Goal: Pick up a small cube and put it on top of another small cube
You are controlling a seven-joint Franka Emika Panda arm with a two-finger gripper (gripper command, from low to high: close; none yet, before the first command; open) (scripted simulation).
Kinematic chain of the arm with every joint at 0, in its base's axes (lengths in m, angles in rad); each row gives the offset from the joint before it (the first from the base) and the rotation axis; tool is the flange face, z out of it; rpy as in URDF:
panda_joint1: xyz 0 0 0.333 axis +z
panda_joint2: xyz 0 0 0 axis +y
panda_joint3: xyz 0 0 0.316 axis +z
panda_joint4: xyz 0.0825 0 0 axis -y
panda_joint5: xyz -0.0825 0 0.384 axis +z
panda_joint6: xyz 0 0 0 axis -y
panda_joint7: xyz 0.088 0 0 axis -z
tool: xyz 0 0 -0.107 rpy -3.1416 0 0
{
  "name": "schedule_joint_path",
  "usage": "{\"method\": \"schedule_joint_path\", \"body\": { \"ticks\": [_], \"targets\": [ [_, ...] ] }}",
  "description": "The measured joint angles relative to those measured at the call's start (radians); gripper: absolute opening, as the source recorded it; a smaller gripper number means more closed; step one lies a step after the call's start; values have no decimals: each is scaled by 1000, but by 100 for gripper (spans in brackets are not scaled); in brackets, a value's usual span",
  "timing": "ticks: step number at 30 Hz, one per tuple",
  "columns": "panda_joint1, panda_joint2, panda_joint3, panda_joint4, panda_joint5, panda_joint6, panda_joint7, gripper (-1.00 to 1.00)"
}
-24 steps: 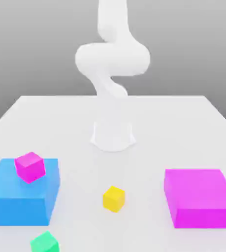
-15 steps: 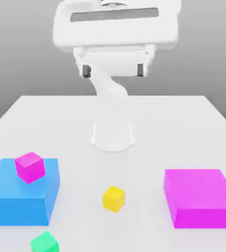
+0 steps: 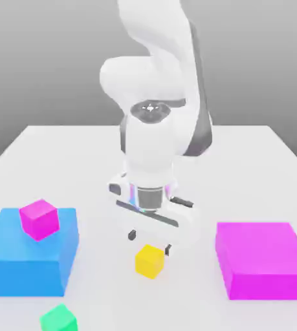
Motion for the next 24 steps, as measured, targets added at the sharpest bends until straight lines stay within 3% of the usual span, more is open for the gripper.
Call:
{"method": "schedule_joint_path", "body": {
  "ticks": [2, 3, 10, 18, 24],
  "targets": [
    [36, 72, -39, 13, -15, 59, 11, 0],
    [46, 101, -51, 18, -18, 82, 13, -100],
    [49, 104, -55, 18, -23, 86, 17, -100],
    [2, -145, 13, -20, 81, -124, -59, -100],
    [-68, -88, -21, 168, 102, -255, -60, -100]
  ]
}}
